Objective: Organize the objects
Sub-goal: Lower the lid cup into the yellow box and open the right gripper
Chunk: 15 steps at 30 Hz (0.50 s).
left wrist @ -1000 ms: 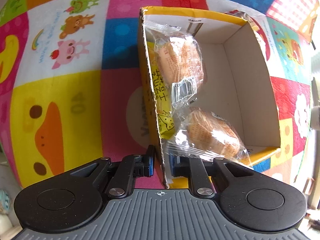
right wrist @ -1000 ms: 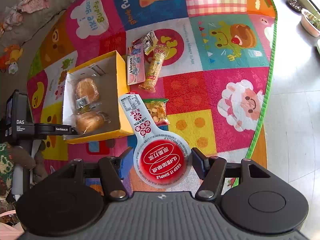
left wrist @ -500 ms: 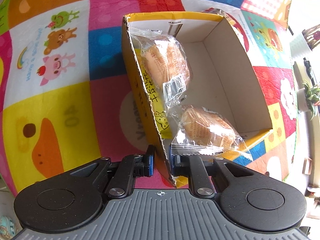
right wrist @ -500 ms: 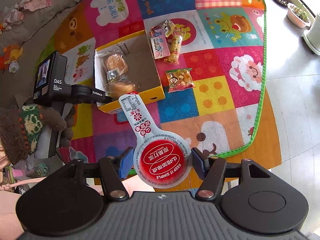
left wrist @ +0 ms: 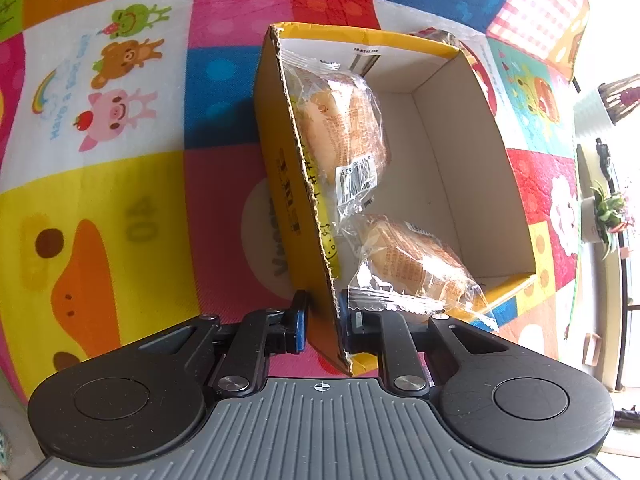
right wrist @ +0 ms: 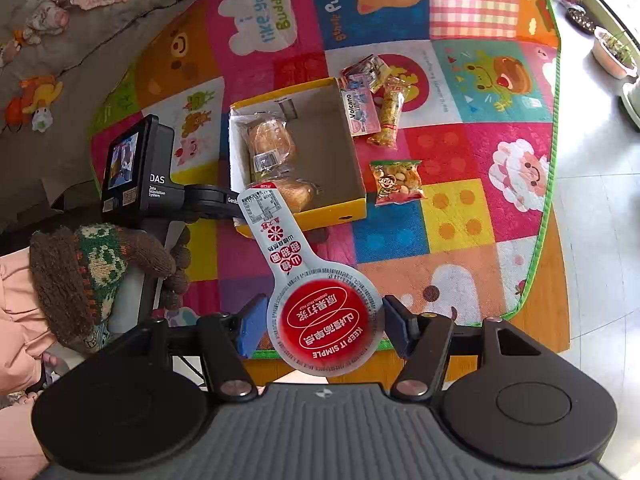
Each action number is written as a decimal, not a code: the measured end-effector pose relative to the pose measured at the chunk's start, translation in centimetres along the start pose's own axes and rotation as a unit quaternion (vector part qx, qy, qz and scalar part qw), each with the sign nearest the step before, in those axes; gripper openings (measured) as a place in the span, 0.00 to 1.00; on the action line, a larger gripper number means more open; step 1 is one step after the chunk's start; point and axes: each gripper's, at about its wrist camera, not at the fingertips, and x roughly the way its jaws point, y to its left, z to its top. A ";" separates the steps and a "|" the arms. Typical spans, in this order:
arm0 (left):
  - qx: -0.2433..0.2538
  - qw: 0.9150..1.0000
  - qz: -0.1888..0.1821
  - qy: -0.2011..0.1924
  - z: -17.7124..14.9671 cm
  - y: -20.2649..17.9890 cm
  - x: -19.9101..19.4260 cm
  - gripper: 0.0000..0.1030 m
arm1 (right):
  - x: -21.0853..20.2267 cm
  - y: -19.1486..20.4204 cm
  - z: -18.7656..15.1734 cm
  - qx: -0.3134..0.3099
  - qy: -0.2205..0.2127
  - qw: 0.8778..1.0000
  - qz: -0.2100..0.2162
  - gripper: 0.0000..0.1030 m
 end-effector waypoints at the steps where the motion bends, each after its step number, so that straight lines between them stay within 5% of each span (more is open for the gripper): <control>1: -0.001 1.000 -0.002 0.000 0.0 0.1 0.0 0.19 | 0.2 0.1 0.3 -0.001 0.003 1.000 0.000 0.60; 9: -0.008 1.000 -0.009 0.003 0.1 0.7 0.2 0.20 | 2.4 -0.1 2.9 0.029 0.020 0.999 0.012 0.60; 15: -0.009 1.000 -0.008 0.006 0.2 0.8 0.2 0.20 | 3.8 0.1 7.8 0.084 -0.036 0.994 0.055 0.60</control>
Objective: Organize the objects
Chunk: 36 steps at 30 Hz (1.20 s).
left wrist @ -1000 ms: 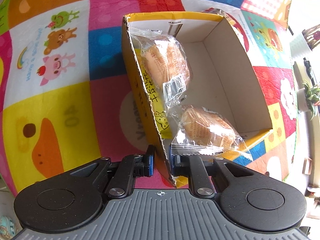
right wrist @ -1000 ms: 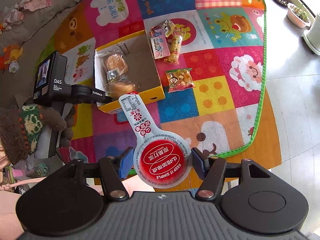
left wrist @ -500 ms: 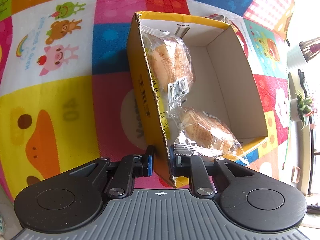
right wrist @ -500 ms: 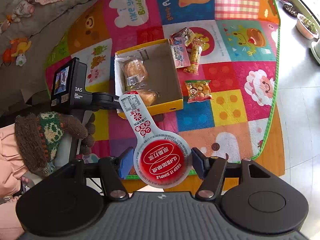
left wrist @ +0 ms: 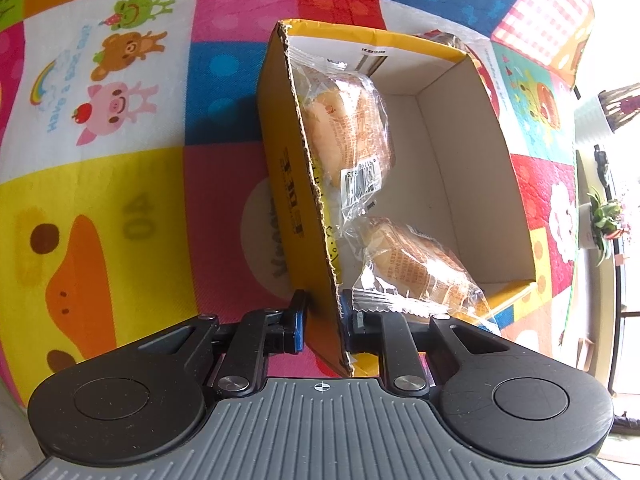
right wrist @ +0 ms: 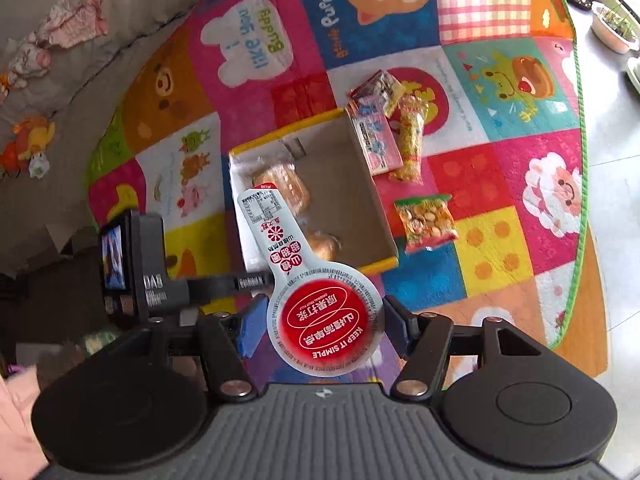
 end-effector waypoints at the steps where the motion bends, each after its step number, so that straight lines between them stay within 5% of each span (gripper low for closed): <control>1: -0.001 1.000 0.000 0.001 0.0 0.0 0.0 0.20 | 0.3 0.0 0.8 0.015 -0.008 1.000 0.015 0.62; 4: -0.002 1.000 0.000 0.003 0.2 0.0 0.1 0.20 | 1.0 0.1 2.3 0.031 -0.019 0.999 0.023 0.73; 18: -0.057 0.997 0.044 0.007 0.7 -0.7 0.7 0.18 | 3.3 -10.8 1.4 -0.002 0.034 0.996 -0.083 0.72; 28: -0.072 0.993 0.094 0.020 0.7 -1.7 0.8 0.18 | 10.1 -11.4 11.6 -0.101 0.020 0.994 -0.026 0.66; 36: -0.146 0.984 0.102 0.013 -0.1 -2.0 0.6 0.17 | 19.4 -9.1 21.2 -0.155 0.026 0.987 -0.016 0.66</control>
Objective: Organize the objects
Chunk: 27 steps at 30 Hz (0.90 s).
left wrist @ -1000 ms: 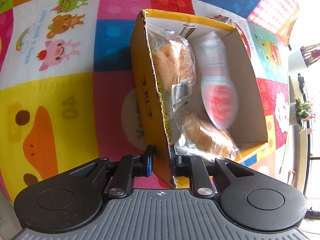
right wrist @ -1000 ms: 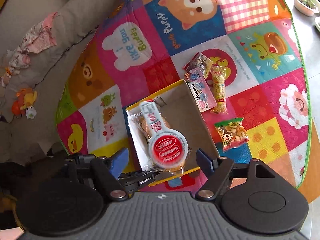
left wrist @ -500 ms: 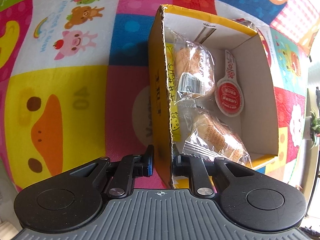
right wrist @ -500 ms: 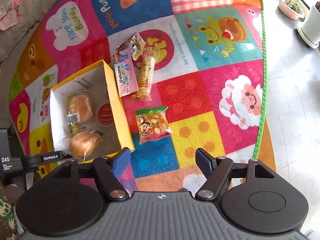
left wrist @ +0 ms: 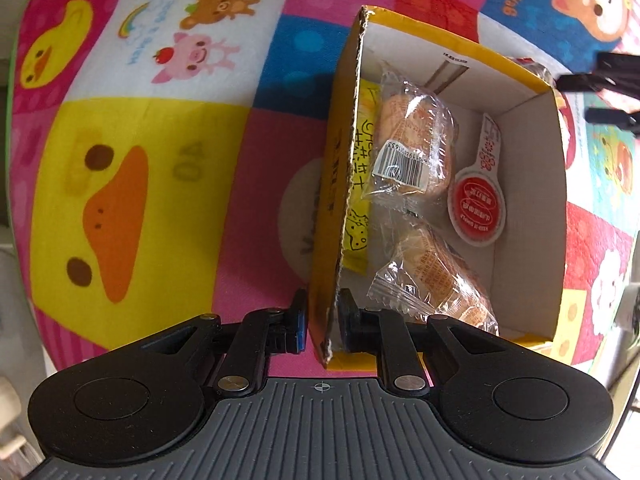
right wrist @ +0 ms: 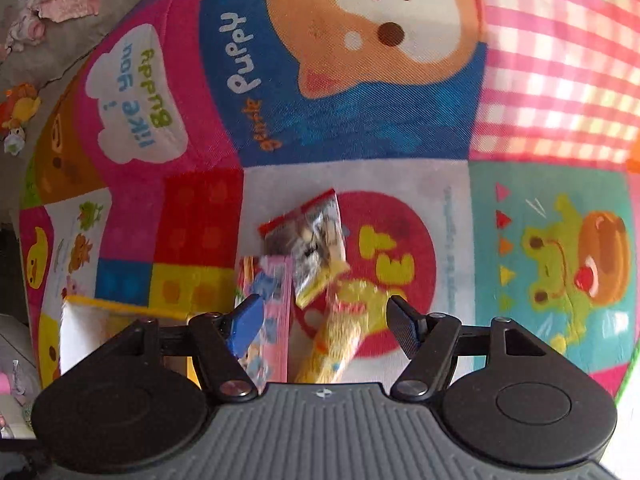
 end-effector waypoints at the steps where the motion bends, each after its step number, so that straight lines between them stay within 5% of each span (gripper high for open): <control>1: -0.004 1.000 0.002 0.000 -0.1 -0.2 0.0 0.17 | 1.3 0.3 1.0 -0.005 0.008 1.000 0.002 0.67; 9: 0.010 1.000 0.016 0.004 -0.4 -0.8 -0.2 0.17 | 6.6 3.2 3.9 -0.059 0.044 0.996 -0.044 0.71; 13: 0.022 1.000 0.022 0.002 -0.5 -1.0 0.1 0.18 | 6.1 3.9 3.0 -0.104 0.038 0.992 -0.065 0.58; 21: 0.053 0.998 0.017 0.003 -0.3 -1.3 0.9 0.17 | 2.1 -3.4 -0.3 -0.008 0.043 0.995 -0.090 0.44; 27: 0.072 0.997 0.000 -0.003 -0.4 -0.7 1.7 0.17 | -3.6 -8.2 -6.6 0.114 0.046 0.989 -0.077 0.36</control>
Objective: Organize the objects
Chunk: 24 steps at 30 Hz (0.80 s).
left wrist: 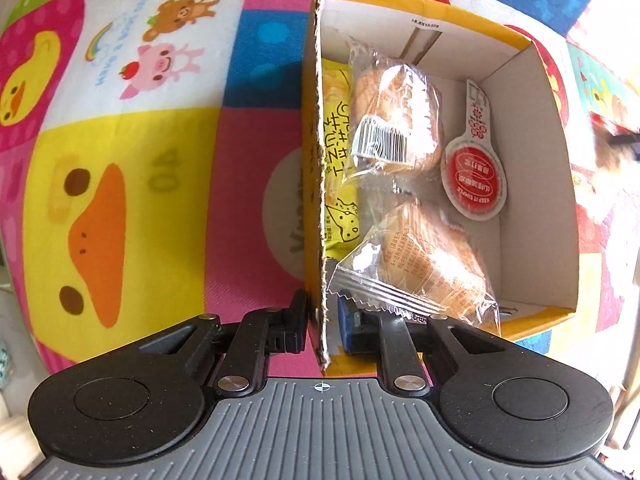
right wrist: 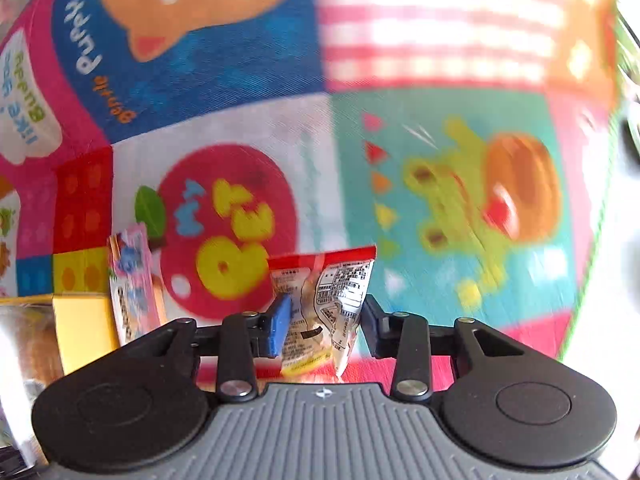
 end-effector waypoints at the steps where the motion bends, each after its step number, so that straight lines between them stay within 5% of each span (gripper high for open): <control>1: -0.002 1.000 -0.007 -0.002 -0.2 0.3 0.1 0.18 | -1.1 -0.7 -1.3 0.016 0.000 1.000 0.004 0.36; 6: -0.011 1.000 -0.023 -0.008 -0.5 1.6 -0.4 0.18 | -5.0 -2.6 -7.6 0.091 0.014 0.993 0.071 0.36; 12: 0.009 1.000 -0.028 0.000 -0.4 1.9 -1.2 0.18 | -3.9 -1.7 -12.5 0.115 0.046 0.990 0.073 0.40; 17: 0.008 1.000 -0.025 0.004 -0.1 1.9 -1.4 0.18 | -3.2 1.1 -14.0 0.028 0.038 0.999 0.025 0.46; 20: 0.001 1.000 -0.021 0.008 0.3 1.4 -1.0 0.18 | -3.7 2.4 -13.6 -0.017 0.022 0.999 0.045 0.56; 24: -0.012 1.000 -0.021 0.011 0.4 1.1 -0.6 0.18 | -4.2 4.9 -11.2 -0.075 -0.004 0.995 0.065 0.57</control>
